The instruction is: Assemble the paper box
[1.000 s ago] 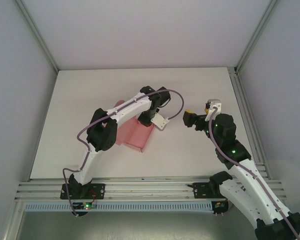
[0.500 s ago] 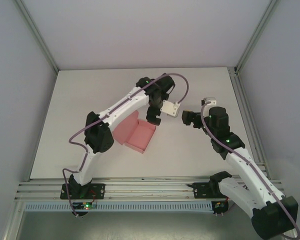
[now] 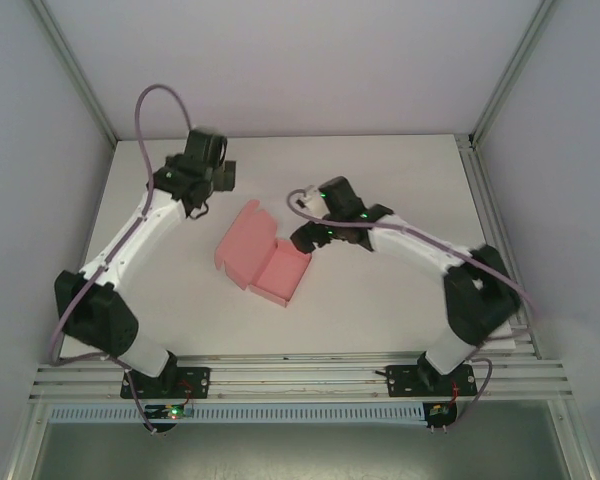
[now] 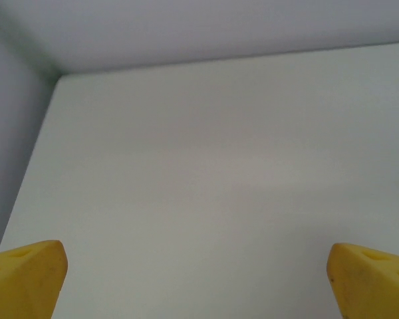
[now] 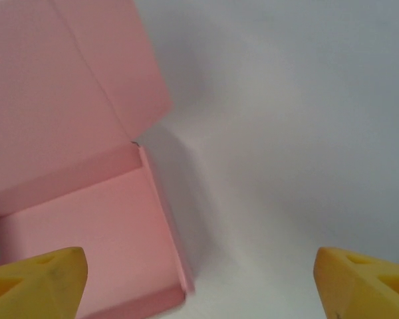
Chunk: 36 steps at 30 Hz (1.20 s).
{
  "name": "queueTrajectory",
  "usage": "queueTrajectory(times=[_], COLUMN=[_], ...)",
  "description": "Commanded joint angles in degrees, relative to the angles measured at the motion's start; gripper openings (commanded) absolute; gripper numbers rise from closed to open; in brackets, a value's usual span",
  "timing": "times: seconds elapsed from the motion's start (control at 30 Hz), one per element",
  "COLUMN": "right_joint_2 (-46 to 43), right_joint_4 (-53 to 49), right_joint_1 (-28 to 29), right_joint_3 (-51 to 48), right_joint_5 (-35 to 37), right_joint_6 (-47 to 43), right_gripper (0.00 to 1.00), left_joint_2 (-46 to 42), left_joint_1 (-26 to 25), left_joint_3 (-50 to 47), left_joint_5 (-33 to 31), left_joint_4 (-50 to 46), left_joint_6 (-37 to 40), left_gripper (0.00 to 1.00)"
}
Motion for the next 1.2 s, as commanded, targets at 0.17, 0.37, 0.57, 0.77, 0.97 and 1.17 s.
queueTrajectory(times=[0.17,0.37,0.57,0.77,0.97,1.17], right_joint_2=[18.42,19.5,16.18,8.75,6.87,4.97], right_joint_4=[-15.08,-13.54,-9.16,-5.11,-1.49,4.75], right_joint_1=[2.83,3.36,3.53,5.18,9.13,10.32], right_joint_3=[17.05,15.15,10.94,1.94,-5.3,-9.95], right_joint_5=[-2.26,1.88,10.6,28.3,27.85,21.81], right_joint_6=[-8.18,-6.09,0.53,23.02,44.31,51.87], right_gripper=[0.63,0.34,0.06,0.0,0.02,0.13], left_joint_2=[-16.78,-17.71,-17.4,-19.26,-17.22,-12.08], left_joint_1=[1.52,1.51,1.52,1.52,1.43,0.82], left_joint_3=[-18.56,-19.32,-16.89,-18.77,-19.02,-19.06], left_joint_5=[-6.21,-6.33,-3.35,6.51,19.14,35.09], left_joint_4=[5.73,4.72,2.72,7.49,10.77,13.2], left_joint_6=[-13.46,-13.06,-13.38,-12.49,-10.35,-6.86], left_gripper=[1.0,1.0,1.0,1.0,1.0,1.0])
